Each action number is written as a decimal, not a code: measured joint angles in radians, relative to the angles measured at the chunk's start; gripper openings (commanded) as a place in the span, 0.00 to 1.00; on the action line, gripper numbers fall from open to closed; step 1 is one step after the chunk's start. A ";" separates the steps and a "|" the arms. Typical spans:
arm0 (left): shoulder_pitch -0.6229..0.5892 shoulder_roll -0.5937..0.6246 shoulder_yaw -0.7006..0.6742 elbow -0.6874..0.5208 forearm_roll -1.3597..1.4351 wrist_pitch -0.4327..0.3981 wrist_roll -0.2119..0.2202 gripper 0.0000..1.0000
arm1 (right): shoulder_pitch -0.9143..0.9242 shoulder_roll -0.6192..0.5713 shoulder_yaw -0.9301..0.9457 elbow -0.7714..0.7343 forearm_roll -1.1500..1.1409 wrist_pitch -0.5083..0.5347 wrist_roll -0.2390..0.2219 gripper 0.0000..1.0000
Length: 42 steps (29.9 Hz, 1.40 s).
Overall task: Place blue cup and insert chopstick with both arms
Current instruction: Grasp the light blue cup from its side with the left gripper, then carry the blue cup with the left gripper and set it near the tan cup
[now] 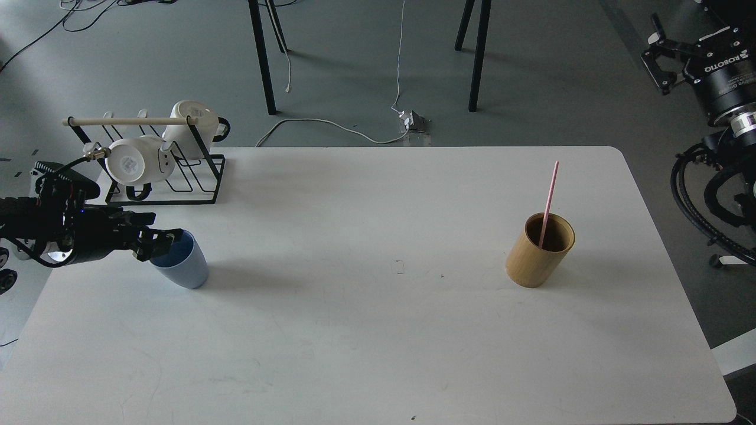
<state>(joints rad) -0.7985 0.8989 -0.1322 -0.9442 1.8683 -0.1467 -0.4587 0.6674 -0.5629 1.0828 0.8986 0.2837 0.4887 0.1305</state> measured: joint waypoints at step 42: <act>-0.439 -0.385 -0.002 -0.199 0.012 -0.342 0.042 0.01 | 0.012 -0.080 0.016 -0.006 0.000 0.000 0.000 1.00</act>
<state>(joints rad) -1.2377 0.5139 -0.1344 -1.1427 1.8805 -0.4886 -0.4165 0.6797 -0.6427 1.0985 0.8931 0.2837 0.4887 0.1303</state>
